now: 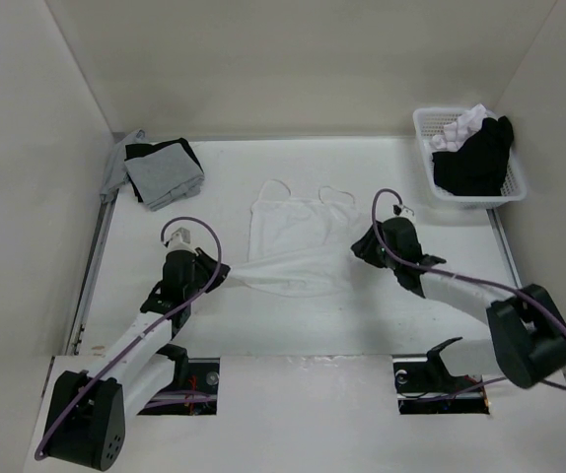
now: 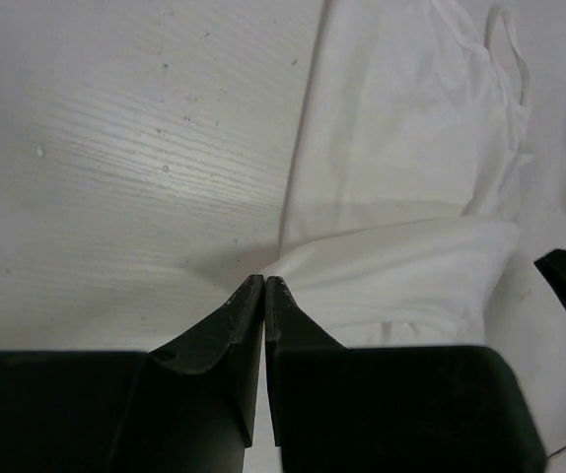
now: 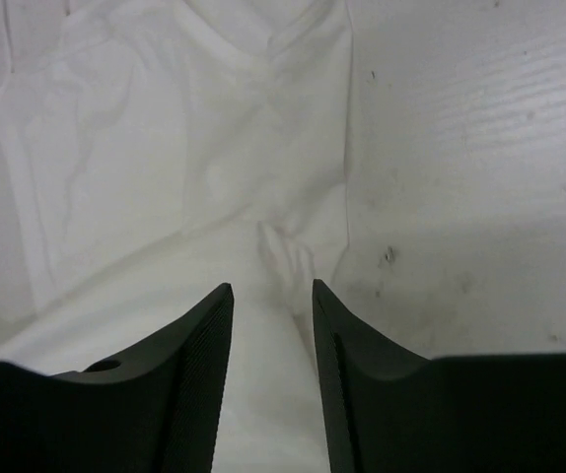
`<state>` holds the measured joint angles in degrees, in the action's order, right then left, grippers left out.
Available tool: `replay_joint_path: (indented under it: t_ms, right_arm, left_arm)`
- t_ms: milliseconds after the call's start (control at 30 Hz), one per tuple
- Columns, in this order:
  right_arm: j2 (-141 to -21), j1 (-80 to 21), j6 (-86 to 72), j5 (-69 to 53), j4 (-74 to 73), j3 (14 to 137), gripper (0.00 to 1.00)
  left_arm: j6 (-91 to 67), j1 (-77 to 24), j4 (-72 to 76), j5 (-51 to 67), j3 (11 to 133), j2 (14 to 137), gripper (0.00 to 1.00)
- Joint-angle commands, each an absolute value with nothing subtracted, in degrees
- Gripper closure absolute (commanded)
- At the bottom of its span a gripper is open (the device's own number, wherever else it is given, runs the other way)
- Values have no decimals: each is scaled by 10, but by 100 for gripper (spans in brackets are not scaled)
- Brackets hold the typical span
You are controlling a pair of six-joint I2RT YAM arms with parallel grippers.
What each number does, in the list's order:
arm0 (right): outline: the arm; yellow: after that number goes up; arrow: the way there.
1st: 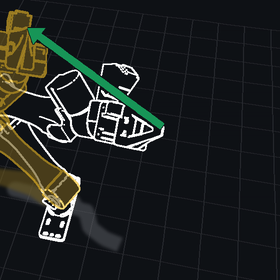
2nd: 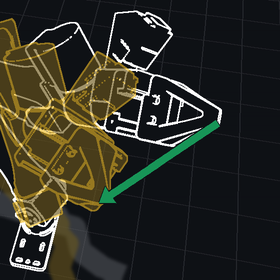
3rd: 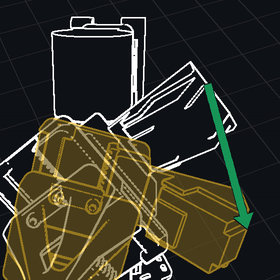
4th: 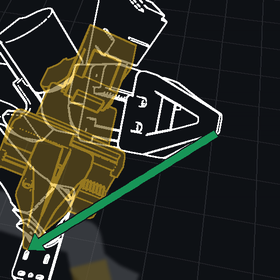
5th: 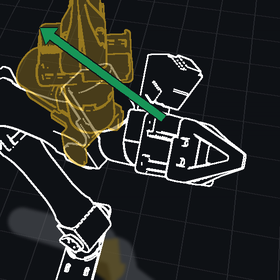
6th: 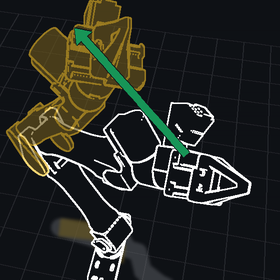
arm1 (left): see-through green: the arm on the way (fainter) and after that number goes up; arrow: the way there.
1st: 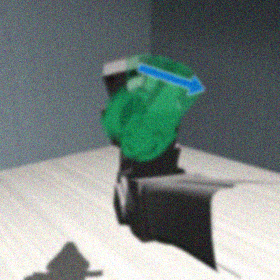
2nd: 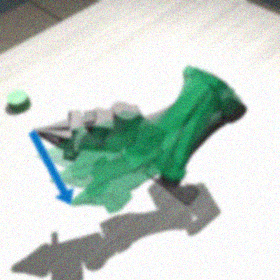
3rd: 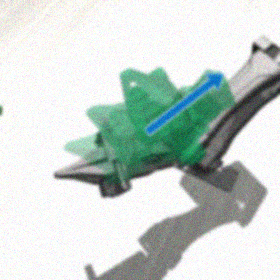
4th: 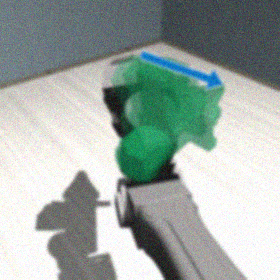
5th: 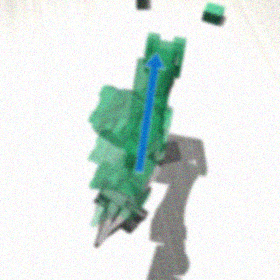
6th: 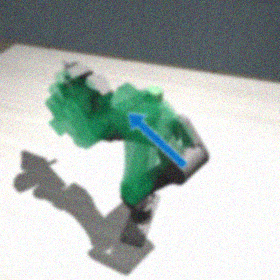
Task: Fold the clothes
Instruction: Flatten the tank top out
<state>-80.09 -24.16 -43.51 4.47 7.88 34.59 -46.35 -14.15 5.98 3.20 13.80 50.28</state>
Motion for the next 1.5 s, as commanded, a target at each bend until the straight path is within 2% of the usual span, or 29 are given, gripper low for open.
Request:
replay_joint_path:
  t_ms: [0, 67, 133, 333, 433, 633, 700, 833, 1000, 1100, 1267, 1467]
  right_arm:
    - [-715, -268, -461, 70, 93, 271, 59]
    - [-693, -286, -489, 55, 83, 237, 65]
    - [-686, -309, -505, 47, 75, 219, 68]
    - [-674, -333, -526, 52, 62, 211, 60]
    - [-693, -334, -526, 45, 63, 216, 59]
    - [-726, -342, -542, 33, 81, 221, 79]
    - [-720, -343, -547, 32, 86, 221, 88]
    - [-623, -352, -547, 47, 56, 232, 98]
    - [-420, -363, -507, 110, -138, 338, 100]
    - [-349, -382, -476, 155, -238, 437, 100]
    - [-324, -446, -442, 207, -316, 593, 100]
    - [-340, -587, -418, 310, -333, 699, 100]
  left_arm:
    - [-469, -132, 98, 44, 124, 494, 96]
    - [-470, -130, 105, 52, 122, 495, 96]
    - [-471, -129, 109, 58, 124, 499, 96]
    - [-471, -129, 114, 68, 124, 498, 95]
    - [-471, -129, 114, 69, 121, 493, 95]
    - [-471, -127, 114, 70, 119, 490, 95]
    - [-471, -127, 113, 70, 120, 490, 95]
    - [-487, -125, 100, 77, 138, 469, 96]
    - [-540, -133, 38, 83, 215, 364, 97]
    - [-546, -136, -23, 68, 297, 296, 97]
    - [-548, -139, -76, 51, 444, 254, 97]
    - [-551, -142, -91, 47, 558, 261, 97]
